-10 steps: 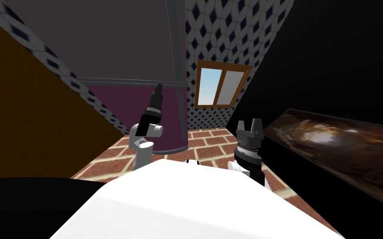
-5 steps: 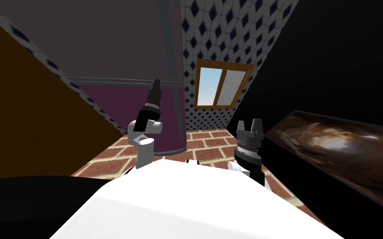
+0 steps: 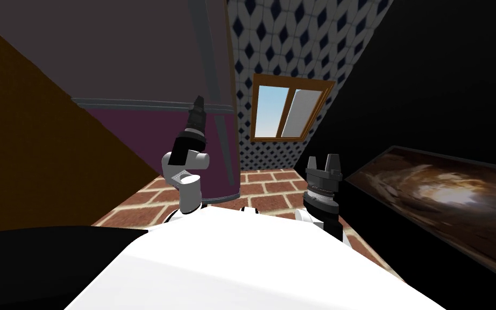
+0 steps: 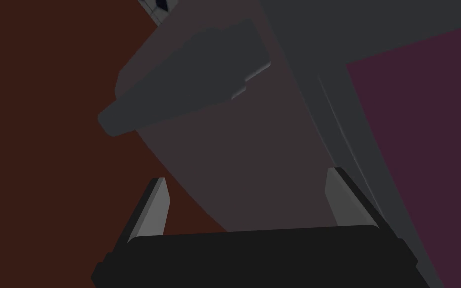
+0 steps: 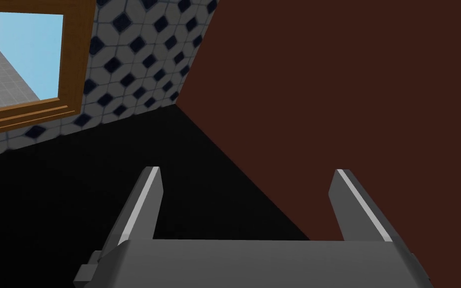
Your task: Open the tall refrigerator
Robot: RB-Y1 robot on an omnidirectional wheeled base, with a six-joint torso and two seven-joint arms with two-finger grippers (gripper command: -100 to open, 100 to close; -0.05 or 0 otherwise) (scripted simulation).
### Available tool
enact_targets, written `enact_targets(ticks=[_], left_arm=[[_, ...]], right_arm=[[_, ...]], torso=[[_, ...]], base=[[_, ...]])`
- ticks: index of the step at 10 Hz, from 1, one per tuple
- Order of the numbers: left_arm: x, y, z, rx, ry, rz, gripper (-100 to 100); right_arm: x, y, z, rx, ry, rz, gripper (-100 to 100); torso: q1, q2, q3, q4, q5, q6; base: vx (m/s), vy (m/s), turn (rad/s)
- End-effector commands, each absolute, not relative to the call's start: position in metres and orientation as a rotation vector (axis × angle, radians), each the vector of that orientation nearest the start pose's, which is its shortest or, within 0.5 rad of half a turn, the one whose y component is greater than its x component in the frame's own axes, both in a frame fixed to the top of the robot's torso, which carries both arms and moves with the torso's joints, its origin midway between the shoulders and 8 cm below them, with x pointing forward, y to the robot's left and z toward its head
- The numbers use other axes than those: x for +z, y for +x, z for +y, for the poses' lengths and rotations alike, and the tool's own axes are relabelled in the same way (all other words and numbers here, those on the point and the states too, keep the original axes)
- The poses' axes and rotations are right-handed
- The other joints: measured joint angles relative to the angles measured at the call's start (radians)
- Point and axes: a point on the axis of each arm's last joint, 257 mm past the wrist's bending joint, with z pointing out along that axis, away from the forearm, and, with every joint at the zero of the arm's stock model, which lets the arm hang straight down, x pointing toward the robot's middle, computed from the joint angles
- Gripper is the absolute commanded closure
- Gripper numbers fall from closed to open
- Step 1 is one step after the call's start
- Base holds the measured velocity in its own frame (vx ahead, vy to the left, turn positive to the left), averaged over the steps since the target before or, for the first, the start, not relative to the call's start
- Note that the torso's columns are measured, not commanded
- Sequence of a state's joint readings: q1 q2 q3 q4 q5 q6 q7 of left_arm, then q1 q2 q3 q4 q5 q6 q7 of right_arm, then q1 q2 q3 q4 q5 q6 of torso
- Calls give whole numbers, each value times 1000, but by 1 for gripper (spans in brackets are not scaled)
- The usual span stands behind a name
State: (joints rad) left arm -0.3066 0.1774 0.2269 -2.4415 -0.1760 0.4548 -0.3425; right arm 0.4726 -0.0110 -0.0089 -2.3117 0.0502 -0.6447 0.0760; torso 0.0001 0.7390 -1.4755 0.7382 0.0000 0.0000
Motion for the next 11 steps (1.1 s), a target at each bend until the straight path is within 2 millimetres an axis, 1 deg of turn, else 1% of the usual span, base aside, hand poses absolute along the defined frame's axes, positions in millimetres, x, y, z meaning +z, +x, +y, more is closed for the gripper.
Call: enact_targets(ticks=[1,2,4,6,8,11], left_arm=[[241,421,300,-767,-492,696,-100],[240,421,300,-766,-495,699,-100],[248,419,304,-771,-531,687,-100],[253,416,307,-789,-570,673,-100],[254,413,309,-820,-614,659,-100],[251,410,308,-872,-669,640,-100]], right_arm=[[71,312,-263,1243,429,524,0],[71,312,-263,1243,429,524,0],[71,312,-263,1243,429,524,0],[71,312,-263,1243,429,524,0],[71,312,-263,1243,429,524,0],[71,312,-263,1243,429,524,0]], torso=[[-1,0,0,0,0,0],[-2,-2,-1,0,-1,0],[2,-1,-1,0,1,0],[-1,-2,-1,-1,0,0],[-2,-1,-1,0,-2,2],[-11,-4,-2,-4,-4,7]], base=[[88,-116,64],[72,-86,20],[93,-69,37],[90,-97,46],[71,-83,58],[38,-32,21]])
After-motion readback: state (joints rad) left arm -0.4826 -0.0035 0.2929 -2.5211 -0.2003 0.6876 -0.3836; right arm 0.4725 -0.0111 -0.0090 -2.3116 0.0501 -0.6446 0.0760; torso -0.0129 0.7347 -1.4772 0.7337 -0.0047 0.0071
